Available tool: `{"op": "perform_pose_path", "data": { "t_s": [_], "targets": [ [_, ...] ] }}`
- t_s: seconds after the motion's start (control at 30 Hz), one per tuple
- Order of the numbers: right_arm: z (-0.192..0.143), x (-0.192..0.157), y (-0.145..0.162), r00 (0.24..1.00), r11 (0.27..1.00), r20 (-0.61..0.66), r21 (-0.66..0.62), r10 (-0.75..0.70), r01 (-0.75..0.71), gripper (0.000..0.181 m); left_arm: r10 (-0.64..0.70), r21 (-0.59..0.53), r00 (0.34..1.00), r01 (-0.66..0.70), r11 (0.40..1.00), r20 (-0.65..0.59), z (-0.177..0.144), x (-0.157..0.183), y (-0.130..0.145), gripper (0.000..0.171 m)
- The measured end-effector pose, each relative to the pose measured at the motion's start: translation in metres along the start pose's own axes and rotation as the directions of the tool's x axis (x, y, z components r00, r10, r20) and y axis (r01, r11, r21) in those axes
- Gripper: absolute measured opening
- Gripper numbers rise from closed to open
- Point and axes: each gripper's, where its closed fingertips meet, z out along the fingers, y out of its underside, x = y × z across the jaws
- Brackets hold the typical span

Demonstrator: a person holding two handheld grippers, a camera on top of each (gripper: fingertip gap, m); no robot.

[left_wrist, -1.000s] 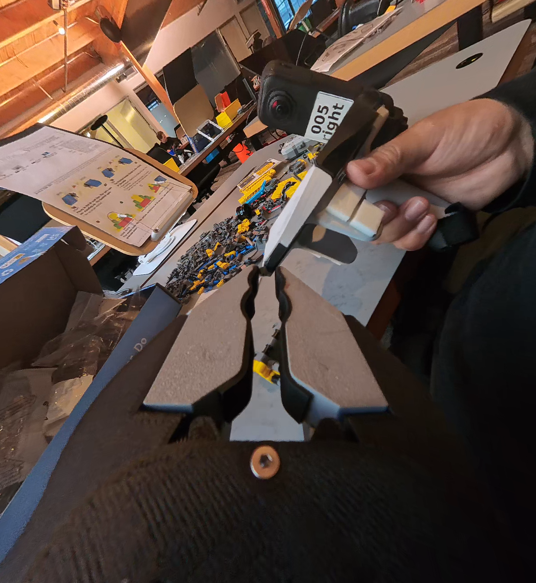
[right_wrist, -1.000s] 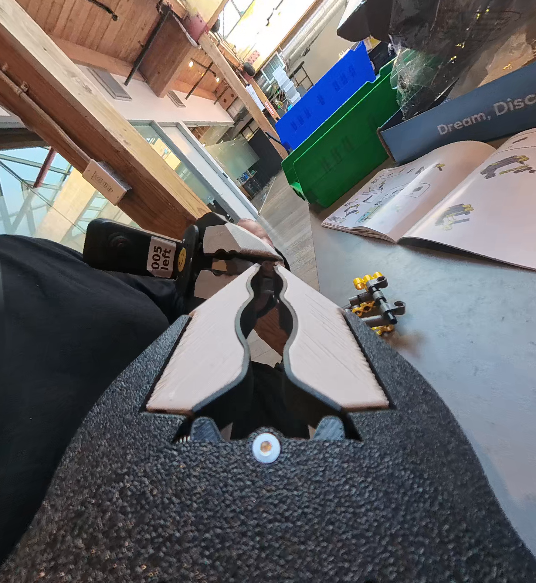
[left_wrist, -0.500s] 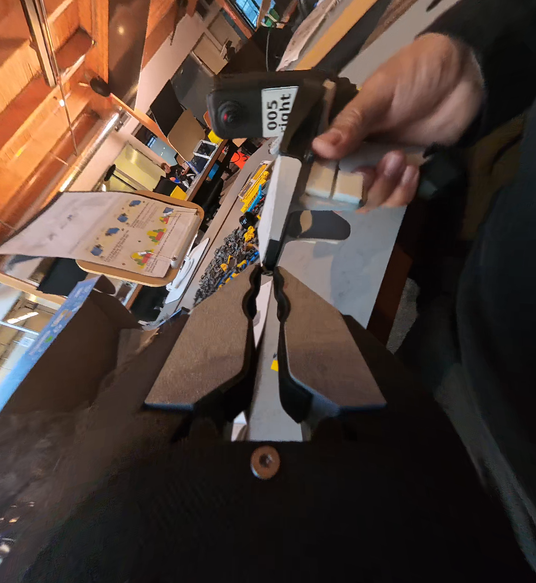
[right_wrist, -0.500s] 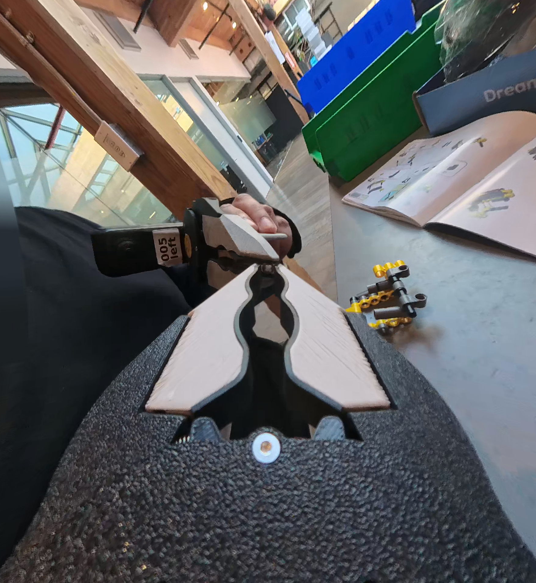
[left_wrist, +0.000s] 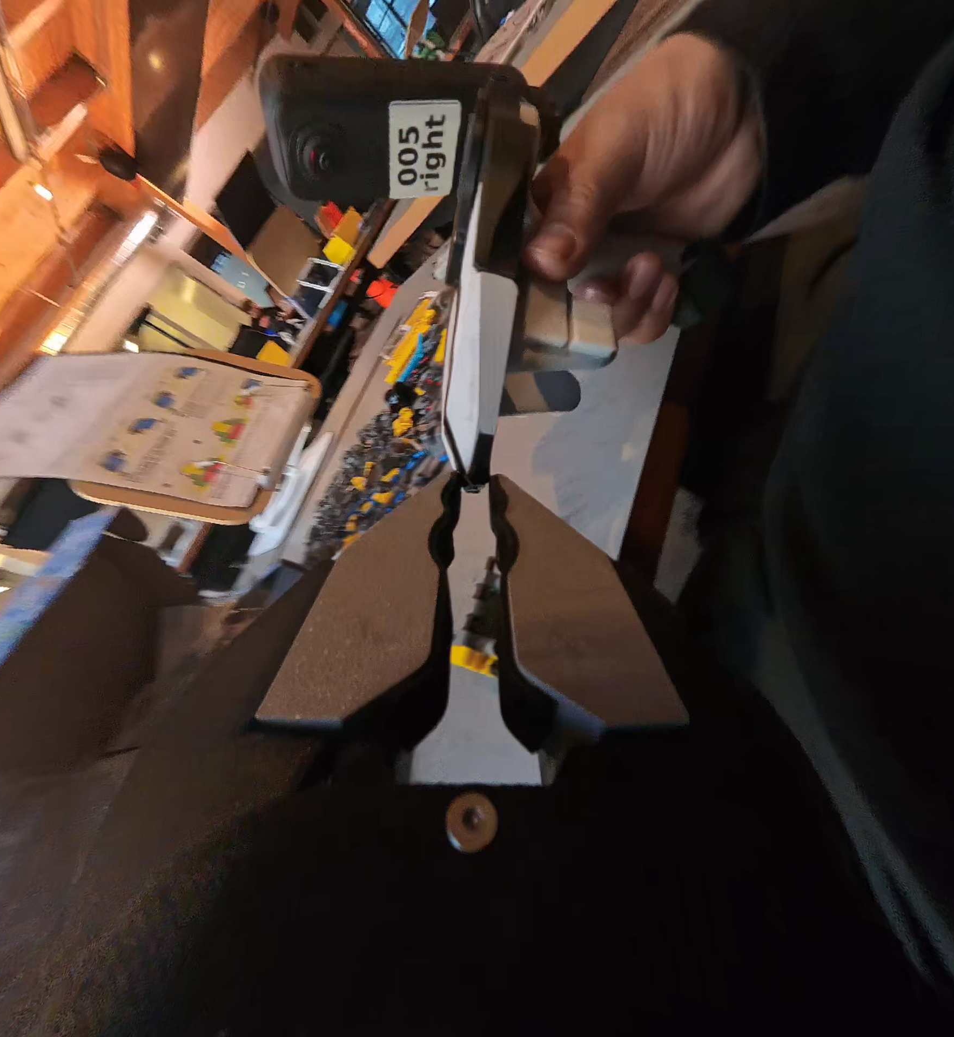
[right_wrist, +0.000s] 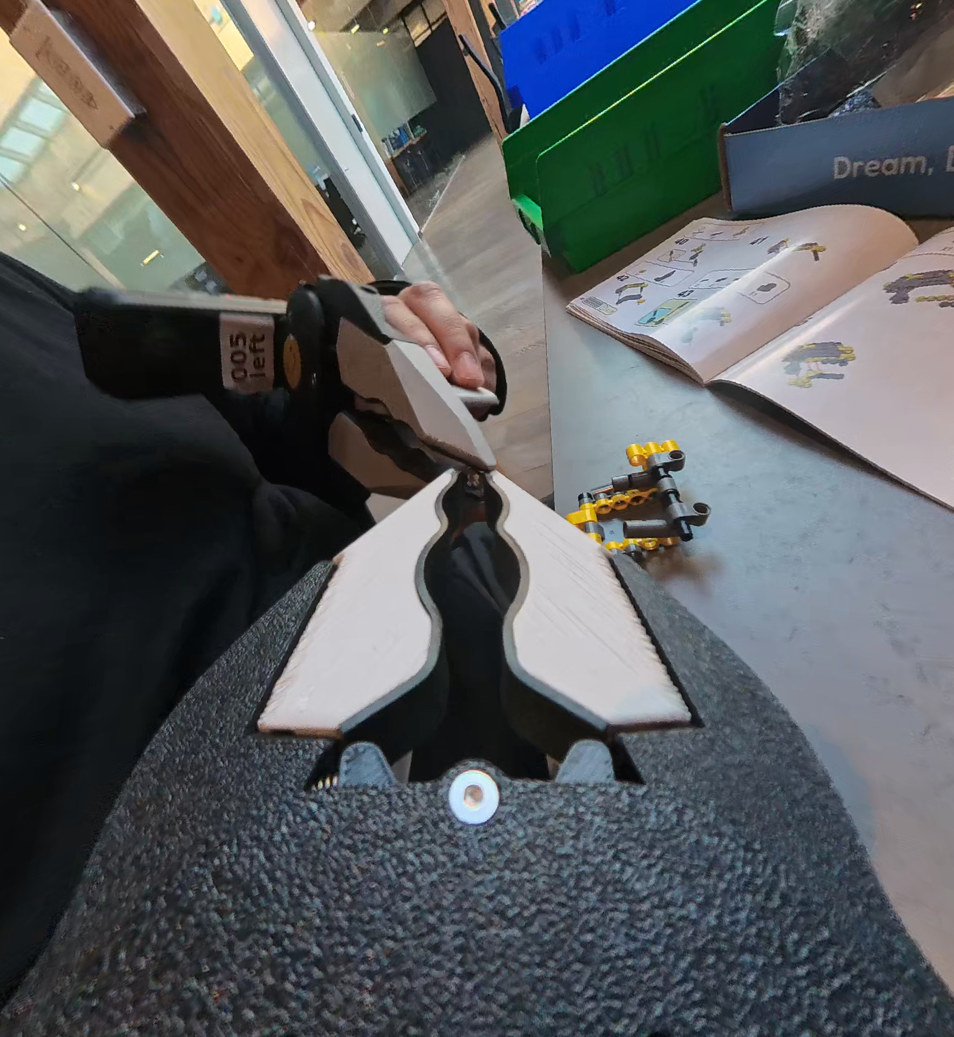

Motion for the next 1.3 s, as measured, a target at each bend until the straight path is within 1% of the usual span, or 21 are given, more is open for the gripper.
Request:
{"op": "perform_pose_path", "data": {
  "t_s": [0.07,0.13,0.17,0.23,0.3,0.43,0.5,0.57,0.63,0.7,0.77,0.87,1.0,1.13,1.3],
  "targets": [
    [-0.002,0.004,0.004,0.999,0.999,-0.029,-0.020,-0.031,0.030,0.006,-0.148,0.015,0.986,0.149,0.989,-0.079,0.000,0.002,0.000,0.013],
    [-0.005,0.015,0.011,0.990,0.995,-0.107,-0.061,-0.089,0.083,0.006,-0.278,-0.012,0.948,0.279,0.960,-0.154,-0.003,0.005,0.004,0.017],
    [-0.007,0.022,0.015,0.980,0.989,-0.154,-0.091,-0.128,0.115,0.006,-0.336,-0.043,0.923,0.334,0.942,-0.186,-0.004,0.006,0.009,0.019],
    [-0.008,0.026,0.024,0.964,0.979,-0.200,-0.143,-0.175,0.148,0.006,-0.423,-0.125,0.873,0.404,0.906,-0.242,-0.005,0.012,0.021,0.019],
    [-0.008,0.026,0.029,0.949,0.970,-0.232,-0.161,-0.216,0.181,0.006,-0.462,-0.221,0.846,0.413,0.883,-0.265,-0.005,0.018,0.035,0.020],
    [-0.013,0.037,0.044,0.903,0.952,-0.331,-0.227,-0.274,0.206,0.006,-0.458,-0.344,0.846,0.359,0.868,-0.271,-0.002,0.025,0.057,0.024],
    [-0.017,0.042,0.051,0.881,0.945,-0.372,-0.252,-0.294,0.209,0.005,-0.471,-0.399,0.834,0.343,0.851,-0.287,0.001,0.031,0.067,0.027],
    [-0.018,0.044,0.055,0.862,0.935,-0.394,-0.282,-0.318,0.216,0.005,-0.493,-0.426,0.816,0.348,0.835,-0.302,0.004,0.035,0.072,0.026],
    [-0.019,0.049,0.060,0.835,0.913,-0.415,-0.338,-0.362,0.227,0.005,-0.509,-0.442,0.800,0.350,0.826,-0.317,0.006,0.039,0.076,0.025],
    [-0.018,0.054,0.066,0.813,0.888,-0.424,-0.399,-0.398,0.227,0.005,-0.538,-0.448,0.771,0.370,0.814,-0.341,0.005,0.042,0.075,0.015],
    [-0.016,0.055,0.070,0.810,0.876,-0.418,-0.428,-0.411,0.223,0.005,-0.558,-0.453,0.755,0.387,0.803,-0.345,0.005,0.042,0.075,0.015],
    [-0.015,0.055,0.070,0.825,0.882,-0.410,-0.426,-0.388,0.203,0.006,-0.565,-0.453,0.749,0.394,0.800,-0.346,0.007,0.042,0.074,0.014],
    [-0.016,0.055,0.069,0.841,0.891,-0.403,-0.415,-0.360,0.183,0.011,-0.525,-0.446,0.773,0.353,0.822,-0.357,0.013,0.043,0.071,0.014],
    [-0.015,0.054,0.070,0.852,0.894,-0.393,-0.412,-0.347,0.174,0.010,-0.464,-0.422,0.806,0.300,0.856,-0.368,0.016,0.044,0.068,0.014],
    [-0.017,0.053,0.071,0.859,0.895,-0.385,-0.413,-0.338,0.167,0.012,-0.461,-0.411,0.805,0.302,0.860,-0.373,0.018,0.047,0.064,0.014]
  ]
}}
